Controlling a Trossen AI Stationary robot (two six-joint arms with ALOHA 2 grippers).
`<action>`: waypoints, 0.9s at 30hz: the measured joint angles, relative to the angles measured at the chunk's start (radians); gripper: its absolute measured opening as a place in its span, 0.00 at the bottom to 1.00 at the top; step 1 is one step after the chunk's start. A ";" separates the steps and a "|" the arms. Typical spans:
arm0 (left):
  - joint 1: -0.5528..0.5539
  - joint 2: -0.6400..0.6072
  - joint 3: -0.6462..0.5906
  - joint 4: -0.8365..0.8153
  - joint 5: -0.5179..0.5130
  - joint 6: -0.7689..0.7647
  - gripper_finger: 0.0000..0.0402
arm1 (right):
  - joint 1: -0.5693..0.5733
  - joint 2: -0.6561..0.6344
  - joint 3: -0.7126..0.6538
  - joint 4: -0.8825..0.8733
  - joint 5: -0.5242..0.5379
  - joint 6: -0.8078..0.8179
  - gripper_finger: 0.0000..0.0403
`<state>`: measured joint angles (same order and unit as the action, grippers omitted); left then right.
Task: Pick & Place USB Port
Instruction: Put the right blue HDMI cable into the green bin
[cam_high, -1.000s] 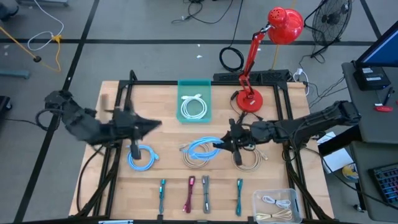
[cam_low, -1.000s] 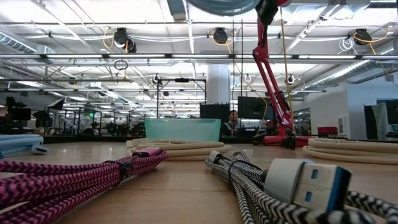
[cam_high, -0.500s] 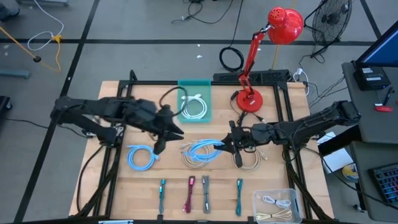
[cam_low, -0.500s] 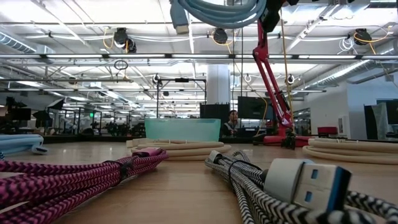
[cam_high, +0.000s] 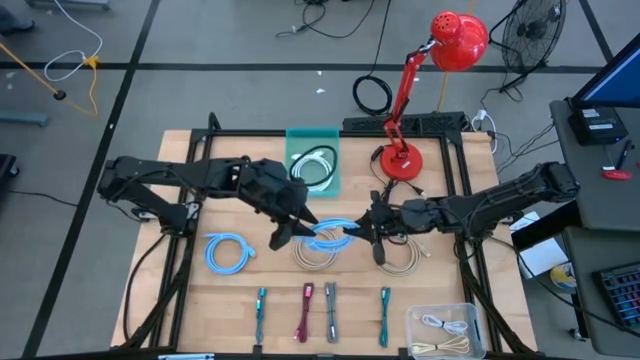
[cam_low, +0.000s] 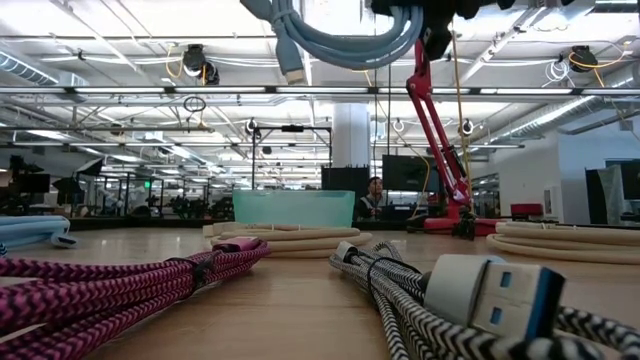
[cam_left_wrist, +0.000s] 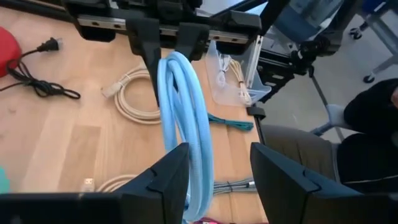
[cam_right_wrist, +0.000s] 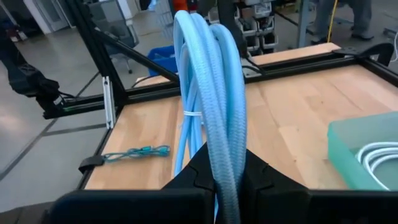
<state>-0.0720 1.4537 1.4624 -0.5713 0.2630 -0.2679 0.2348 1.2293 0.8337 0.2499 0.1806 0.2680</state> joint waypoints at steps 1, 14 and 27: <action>0.000 0.000 0.000 0.000 -0.001 0.000 0.43 | 0.000 0.000 0.000 0.005 0.000 0.000 0.03; 0.021 0.010 0.000 -0.013 -0.072 0.002 0.43 | -0.016 0.000 0.000 0.017 0.004 0.005 0.03; 0.054 0.055 0.000 -0.042 -0.223 0.031 0.43 | -0.027 0.018 -0.001 0.035 0.011 0.019 0.03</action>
<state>-0.0183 1.5090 1.4624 -0.6132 0.0399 -0.2370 0.2077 1.2473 0.8326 0.2852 0.1912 0.2874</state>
